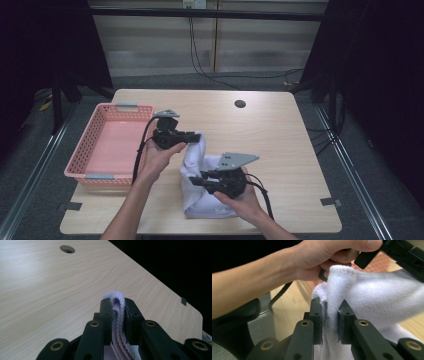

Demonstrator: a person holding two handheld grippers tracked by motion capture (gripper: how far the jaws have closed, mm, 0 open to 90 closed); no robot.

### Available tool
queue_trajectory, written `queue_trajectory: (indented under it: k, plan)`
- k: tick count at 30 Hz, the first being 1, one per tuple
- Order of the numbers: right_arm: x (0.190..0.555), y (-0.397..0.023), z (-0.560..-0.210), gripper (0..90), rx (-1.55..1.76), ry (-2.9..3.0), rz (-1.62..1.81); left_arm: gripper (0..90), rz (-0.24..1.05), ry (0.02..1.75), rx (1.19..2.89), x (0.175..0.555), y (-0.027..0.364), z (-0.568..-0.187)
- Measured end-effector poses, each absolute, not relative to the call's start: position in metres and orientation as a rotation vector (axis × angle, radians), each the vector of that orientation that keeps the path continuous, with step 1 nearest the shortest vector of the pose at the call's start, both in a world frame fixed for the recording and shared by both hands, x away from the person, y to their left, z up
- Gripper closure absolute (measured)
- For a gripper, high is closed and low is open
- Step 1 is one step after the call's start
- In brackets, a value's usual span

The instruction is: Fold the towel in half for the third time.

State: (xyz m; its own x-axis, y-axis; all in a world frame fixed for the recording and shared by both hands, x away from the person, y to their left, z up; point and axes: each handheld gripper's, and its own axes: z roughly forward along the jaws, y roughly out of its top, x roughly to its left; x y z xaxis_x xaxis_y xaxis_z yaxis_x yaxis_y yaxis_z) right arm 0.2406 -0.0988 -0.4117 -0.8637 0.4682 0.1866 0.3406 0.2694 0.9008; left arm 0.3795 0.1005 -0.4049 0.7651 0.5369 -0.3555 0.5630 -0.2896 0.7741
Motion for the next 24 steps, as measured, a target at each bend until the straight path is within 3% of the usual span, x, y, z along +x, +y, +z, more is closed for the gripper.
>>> queue_trajectory:
  k: [9, 19, 24]
  plan:
    - [0.226, -0.144, -0.443, 75.7, 0.91, 2.397, 1.559, 78.5, -0.079, 0.85, 2.026, 0.381, 0.043, -0.443]
    - [0.208, -0.171, -0.468, 71.6, 1.037, 2.384, 1.444, 75.1, -0.143, 0.827, 2.059, 0.378, 0.011, -0.47]
    - [0.199, -0.178, -0.468, 62.6, 1.058, 2.414, 1.392, 71.3, -0.175, 0.789, 2.071, 0.379, -0.004, -0.474]
